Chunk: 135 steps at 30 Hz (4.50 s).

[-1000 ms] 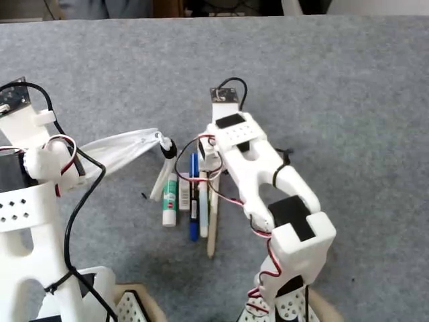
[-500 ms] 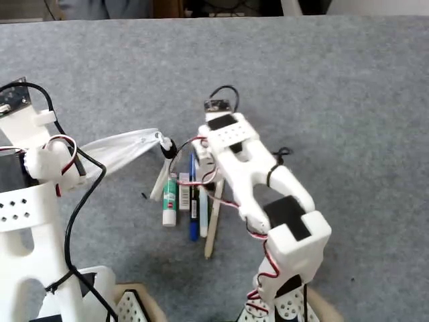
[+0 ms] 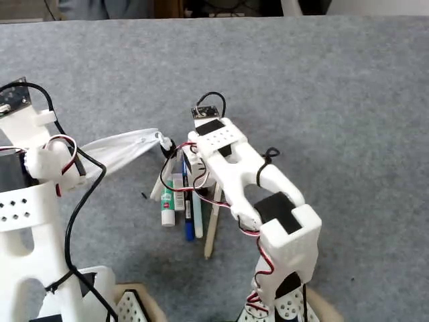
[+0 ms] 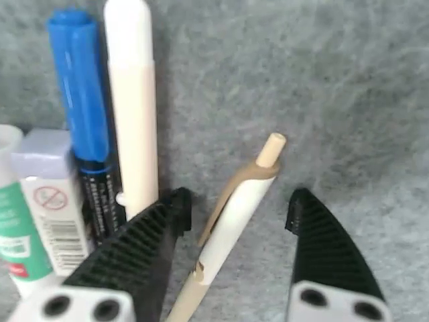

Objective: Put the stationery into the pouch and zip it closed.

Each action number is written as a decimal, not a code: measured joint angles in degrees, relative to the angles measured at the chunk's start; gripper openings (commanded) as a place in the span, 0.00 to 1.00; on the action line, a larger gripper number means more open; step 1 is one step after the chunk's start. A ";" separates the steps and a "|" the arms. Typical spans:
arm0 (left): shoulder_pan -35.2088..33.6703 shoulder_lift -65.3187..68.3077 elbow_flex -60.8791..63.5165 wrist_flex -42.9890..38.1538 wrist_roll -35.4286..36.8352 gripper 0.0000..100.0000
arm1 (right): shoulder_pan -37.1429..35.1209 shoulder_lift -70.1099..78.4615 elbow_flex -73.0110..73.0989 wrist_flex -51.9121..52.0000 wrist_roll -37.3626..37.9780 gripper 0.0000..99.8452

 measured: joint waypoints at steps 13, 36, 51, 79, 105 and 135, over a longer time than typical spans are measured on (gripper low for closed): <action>0.00 0.00 0.00 0.00 0.00 0.03 | 3.69 0.00 0.26 -2.64 -0.09 0.01; 0.00 0.00 0.00 0.00 0.00 0.03 | 2.73 -46.33 0.35 -4.57 17.14 0.01; 0.00 0.00 1.14 0.00 -0.09 0.03 | -21.27 -69.27 0.35 -28.84 21.63 0.01; 0.00 0.00 1.14 0.00 -0.09 0.03 | -30.95 -70.07 5.63 -37.45 21.10 0.01; 0.00 0.00 1.14 0.00 -0.09 0.03 | -31.03 -70.33 13.10 -45.54 29.45 0.01; 0.00 0.00 1.14 0.00 -0.09 0.03 | -28.48 -71.30 13.98 -45.19 35.69 0.14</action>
